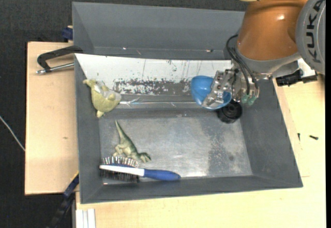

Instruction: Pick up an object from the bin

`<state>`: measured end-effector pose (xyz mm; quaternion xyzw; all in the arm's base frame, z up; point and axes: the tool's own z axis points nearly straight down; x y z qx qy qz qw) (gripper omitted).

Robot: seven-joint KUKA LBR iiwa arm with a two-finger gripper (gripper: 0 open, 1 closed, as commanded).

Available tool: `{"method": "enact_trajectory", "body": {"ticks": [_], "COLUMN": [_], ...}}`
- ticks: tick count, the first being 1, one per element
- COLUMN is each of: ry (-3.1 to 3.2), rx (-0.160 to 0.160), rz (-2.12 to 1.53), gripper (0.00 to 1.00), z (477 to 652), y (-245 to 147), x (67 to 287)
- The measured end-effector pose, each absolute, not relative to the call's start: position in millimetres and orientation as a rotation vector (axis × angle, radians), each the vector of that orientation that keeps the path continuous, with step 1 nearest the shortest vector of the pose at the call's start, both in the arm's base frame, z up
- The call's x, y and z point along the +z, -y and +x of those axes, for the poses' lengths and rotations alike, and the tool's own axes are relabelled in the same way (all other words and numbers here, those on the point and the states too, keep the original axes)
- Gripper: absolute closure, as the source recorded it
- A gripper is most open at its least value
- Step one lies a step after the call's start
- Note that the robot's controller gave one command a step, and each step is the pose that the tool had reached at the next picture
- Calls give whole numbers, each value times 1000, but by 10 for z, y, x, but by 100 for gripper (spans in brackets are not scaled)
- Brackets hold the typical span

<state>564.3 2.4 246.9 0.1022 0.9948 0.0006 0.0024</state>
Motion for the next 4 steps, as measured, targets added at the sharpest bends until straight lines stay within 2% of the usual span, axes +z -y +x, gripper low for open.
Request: {"method": "enact_trajectory", "body": {"ticks": [4], "ry": [-3121], "rx": [2], "rz": [320], "gripper": [100], "z": [5643], "y": [-24], "x": [2469]}}
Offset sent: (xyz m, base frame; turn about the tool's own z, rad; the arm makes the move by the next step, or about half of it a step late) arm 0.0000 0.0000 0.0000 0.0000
